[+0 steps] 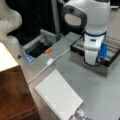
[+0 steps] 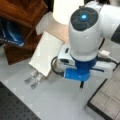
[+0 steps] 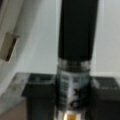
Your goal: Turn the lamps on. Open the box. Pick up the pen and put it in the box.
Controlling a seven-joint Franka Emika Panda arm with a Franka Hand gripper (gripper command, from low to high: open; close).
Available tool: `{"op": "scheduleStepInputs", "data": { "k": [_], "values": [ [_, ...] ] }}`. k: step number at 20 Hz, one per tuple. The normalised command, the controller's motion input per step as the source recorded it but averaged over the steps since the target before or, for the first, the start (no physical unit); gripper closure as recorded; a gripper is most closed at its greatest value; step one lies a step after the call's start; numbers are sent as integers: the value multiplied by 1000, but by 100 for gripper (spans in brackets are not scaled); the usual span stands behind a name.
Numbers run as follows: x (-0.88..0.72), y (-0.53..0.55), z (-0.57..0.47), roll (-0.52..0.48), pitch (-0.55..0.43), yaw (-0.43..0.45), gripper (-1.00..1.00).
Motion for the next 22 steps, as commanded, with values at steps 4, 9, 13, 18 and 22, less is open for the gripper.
{"op": "scheduleStepInputs", "data": {
  "k": [4,9,13,18,22],
  "values": [
    [-85,109,140,-183,33,-208,100],
    [-150,202,154,-197,49,-187,100],
    [-202,266,100,-152,62,-109,100],
    [-218,306,35,-124,3,-126,100],
    [-243,304,-25,-127,-42,-151,100]
  ]
}}
